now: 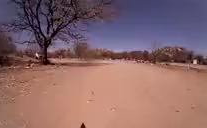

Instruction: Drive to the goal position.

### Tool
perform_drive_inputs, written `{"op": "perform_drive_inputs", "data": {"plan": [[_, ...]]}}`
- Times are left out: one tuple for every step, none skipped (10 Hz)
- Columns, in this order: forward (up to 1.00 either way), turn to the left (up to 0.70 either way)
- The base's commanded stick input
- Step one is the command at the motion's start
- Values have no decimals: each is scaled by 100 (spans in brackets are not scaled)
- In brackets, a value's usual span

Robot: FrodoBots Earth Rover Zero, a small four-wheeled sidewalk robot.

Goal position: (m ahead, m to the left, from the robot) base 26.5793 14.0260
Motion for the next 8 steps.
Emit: {"op": "perform_drive_inputs", "data": {"plan": [[100,0],[100,0],[100,0],[100,0],[100,0],[100,0],[100,0],[100,0]]}}
